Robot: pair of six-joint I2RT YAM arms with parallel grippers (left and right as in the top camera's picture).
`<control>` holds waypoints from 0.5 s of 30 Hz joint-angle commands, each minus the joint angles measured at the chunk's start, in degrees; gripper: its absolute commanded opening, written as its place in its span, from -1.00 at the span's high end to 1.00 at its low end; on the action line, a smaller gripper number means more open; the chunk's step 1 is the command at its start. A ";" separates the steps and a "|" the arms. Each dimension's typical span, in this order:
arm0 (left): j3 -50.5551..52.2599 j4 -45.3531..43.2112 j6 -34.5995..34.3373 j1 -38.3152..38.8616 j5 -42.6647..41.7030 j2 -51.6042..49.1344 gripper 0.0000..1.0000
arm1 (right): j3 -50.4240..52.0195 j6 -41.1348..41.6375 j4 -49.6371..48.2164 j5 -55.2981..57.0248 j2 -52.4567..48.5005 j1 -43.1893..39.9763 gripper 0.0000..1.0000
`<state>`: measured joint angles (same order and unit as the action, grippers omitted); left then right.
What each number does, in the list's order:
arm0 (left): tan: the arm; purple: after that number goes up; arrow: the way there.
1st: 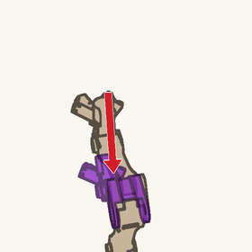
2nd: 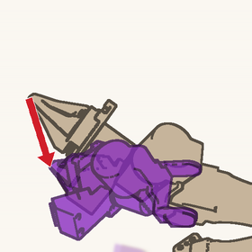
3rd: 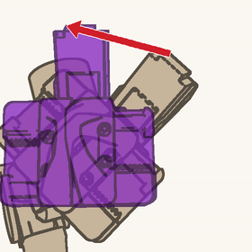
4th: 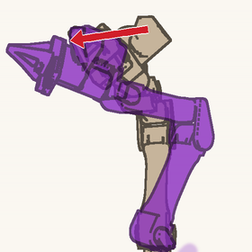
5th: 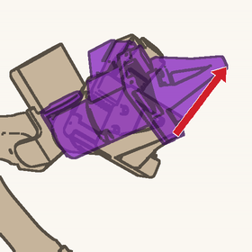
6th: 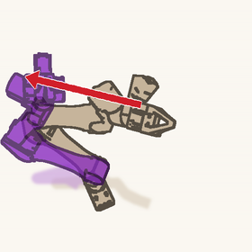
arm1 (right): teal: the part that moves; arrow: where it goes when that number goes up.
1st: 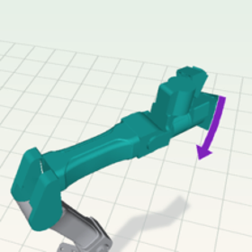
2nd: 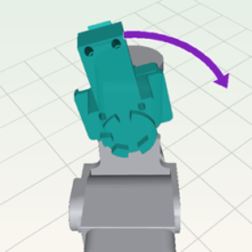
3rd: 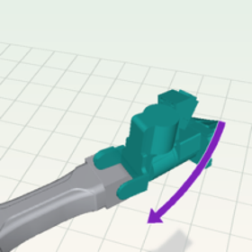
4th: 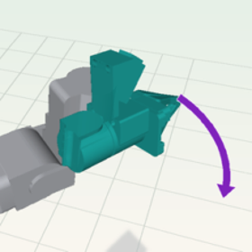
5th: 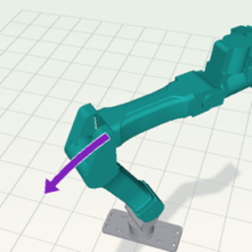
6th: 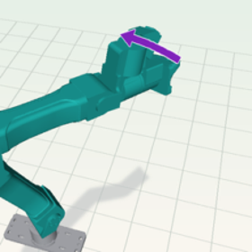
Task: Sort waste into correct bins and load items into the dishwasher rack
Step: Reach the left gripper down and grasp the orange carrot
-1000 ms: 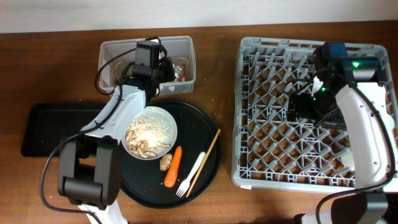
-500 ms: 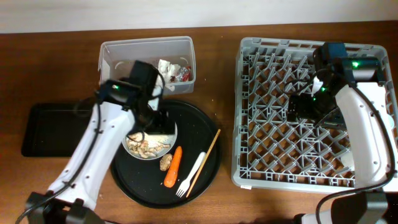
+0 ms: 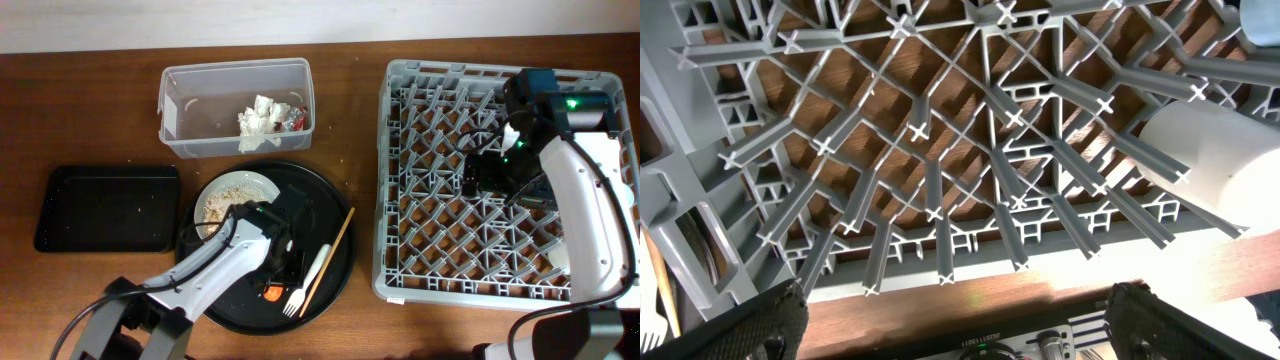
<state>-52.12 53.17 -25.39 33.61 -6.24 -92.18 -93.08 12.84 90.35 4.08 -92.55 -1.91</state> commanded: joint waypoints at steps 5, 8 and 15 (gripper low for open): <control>3.34 -3.34 -0.94 0.15 -0.39 -0.11 0.08 | -0.07 -0.42 0.37 0.90 0.59 -0.42 -0.97; 3.34 -3.39 -0.94 0.15 -0.37 -0.11 0.11 | -0.07 -0.42 0.39 0.90 0.59 -0.42 -0.97; 5.20 -4.72 -0.94 0.15 -0.04 -0.72 0.12 | -0.07 -0.42 0.39 0.90 0.59 -0.42 -0.97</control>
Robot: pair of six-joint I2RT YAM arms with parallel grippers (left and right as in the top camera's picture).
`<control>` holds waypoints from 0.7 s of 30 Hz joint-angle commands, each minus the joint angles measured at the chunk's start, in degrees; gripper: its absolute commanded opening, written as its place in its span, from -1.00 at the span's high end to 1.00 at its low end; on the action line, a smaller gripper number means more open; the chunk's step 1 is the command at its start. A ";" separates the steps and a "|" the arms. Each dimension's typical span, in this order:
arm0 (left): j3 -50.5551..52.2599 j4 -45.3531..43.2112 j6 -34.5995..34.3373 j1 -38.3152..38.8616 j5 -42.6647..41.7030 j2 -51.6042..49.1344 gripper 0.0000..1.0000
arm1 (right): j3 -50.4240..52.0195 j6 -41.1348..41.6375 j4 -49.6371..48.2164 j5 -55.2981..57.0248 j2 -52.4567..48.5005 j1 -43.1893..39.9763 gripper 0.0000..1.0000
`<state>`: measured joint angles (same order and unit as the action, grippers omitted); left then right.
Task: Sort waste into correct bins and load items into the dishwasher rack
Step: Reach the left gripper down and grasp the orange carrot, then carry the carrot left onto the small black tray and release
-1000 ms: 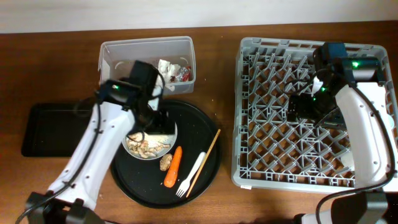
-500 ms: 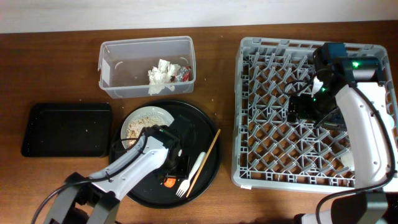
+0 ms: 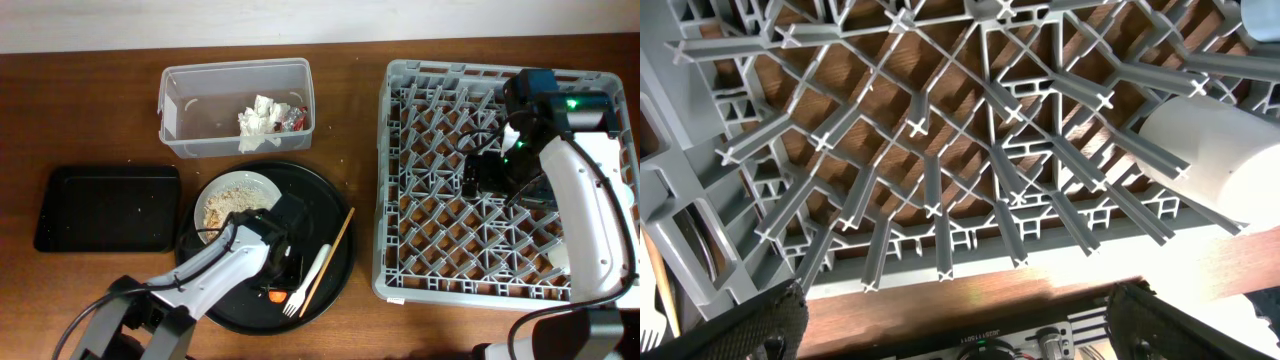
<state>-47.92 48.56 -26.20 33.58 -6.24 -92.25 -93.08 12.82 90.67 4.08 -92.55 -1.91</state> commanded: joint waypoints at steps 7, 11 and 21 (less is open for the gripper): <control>-6.75 8.26 0.22 0.13 -0.17 -0.24 0.70 | -0.07 -0.39 0.07 0.92 0.59 -0.42 -0.97; -16.65 15.37 5.35 -0.02 0.81 2.38 0.71 | -0.07 -0.39 0.07 0.92 0.59 -0.42 -0.97; -23.74 11.13 4.37 -32.20 13.38 5.66 0.73 | -0.07 -0.39 0.04 0.92 0.59 -0.42 -0.97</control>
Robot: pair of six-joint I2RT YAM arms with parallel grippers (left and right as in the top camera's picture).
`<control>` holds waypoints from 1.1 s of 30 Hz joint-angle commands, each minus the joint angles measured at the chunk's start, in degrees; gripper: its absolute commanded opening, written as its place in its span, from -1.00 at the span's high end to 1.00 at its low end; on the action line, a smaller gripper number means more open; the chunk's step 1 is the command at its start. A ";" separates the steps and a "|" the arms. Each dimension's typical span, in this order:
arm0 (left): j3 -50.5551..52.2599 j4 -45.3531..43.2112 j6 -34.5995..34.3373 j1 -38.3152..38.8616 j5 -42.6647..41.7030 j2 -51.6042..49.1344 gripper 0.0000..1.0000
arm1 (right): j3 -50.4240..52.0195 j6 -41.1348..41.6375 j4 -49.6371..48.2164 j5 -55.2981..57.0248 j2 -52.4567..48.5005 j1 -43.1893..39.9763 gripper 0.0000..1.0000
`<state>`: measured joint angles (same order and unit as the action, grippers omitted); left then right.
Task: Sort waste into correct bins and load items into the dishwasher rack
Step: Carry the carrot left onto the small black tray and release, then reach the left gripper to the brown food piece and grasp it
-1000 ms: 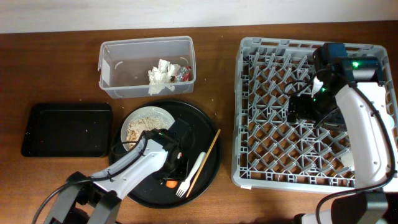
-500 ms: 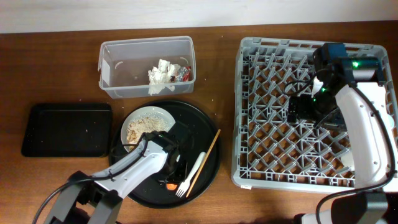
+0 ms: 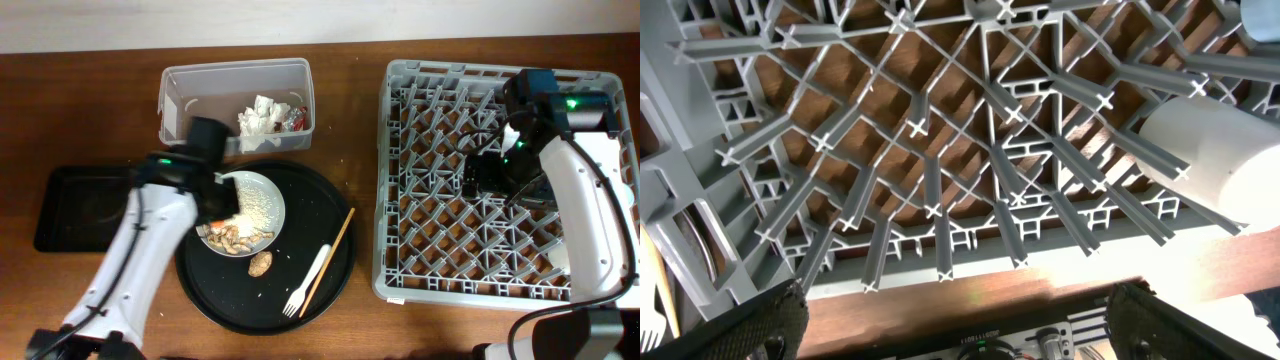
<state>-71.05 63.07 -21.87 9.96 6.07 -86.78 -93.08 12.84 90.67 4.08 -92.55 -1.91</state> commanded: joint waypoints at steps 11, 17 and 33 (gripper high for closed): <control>-0.57 -15.10 -1.92 -34.03 -0.22 -12.87 0.73 | -0.07 -0.42 0.15 0.92 0.59 -0.42 -0.97; -0.57 -18.84 -1.90 -41.31 -0.24 -17.73 0.48 | -0.07 -0.42 0.68 0.94 0.59 -0.42 -0.97; 0.68 -3.58 1.79 -3.54 -7.39 -1.66 -0.98 | -0.07 -0.42 0.63 0.94 0.59 -0.42 -0.97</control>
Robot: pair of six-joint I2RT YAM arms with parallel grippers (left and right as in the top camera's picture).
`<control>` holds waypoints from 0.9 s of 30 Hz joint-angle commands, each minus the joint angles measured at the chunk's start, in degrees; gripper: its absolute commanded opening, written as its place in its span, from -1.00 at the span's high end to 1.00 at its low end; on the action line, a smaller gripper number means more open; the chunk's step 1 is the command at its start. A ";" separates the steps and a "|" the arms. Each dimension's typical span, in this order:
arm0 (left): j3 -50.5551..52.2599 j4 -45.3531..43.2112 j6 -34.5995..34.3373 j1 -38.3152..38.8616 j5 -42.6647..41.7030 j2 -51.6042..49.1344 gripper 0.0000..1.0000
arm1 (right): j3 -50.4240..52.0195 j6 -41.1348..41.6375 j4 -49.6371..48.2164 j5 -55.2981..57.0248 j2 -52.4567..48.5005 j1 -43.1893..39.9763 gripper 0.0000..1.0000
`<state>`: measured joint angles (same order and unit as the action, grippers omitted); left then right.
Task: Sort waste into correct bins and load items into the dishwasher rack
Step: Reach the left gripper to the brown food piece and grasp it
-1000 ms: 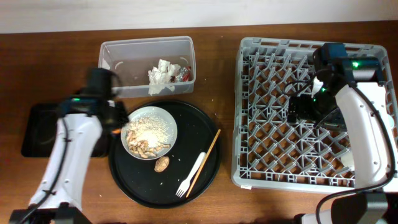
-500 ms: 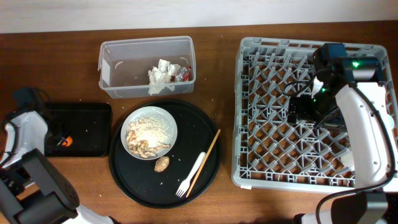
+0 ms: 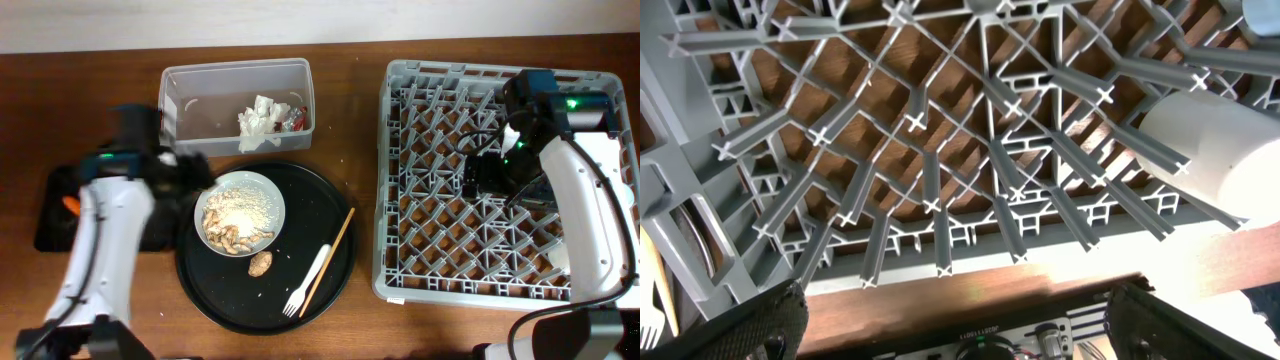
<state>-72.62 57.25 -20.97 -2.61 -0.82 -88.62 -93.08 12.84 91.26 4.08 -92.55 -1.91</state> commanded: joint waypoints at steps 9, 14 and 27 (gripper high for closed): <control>19.56 -1.40 -2.32 26.49 -0.52 0.17 -0.93 | -0.07 -0.42 0.07 0.92 0.59 -0.42 -0.97; 23.28 -3.23 -2.82 26.64 -3.30 0.15 -0.79 | -0.07 -0.42 0.07 0.92 0.59 -0.42 -0.97; 27.80 -14.84 -4.55 26.64 -3.91 -0.04 -0.65 | -0.07 -0.42 0.15 0.92 0.59 -0.42 -0.97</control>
<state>-45.71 42.72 -24.97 23.73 -4.16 -88.62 -93.08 12.84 91.31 4.08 -92.55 -1.93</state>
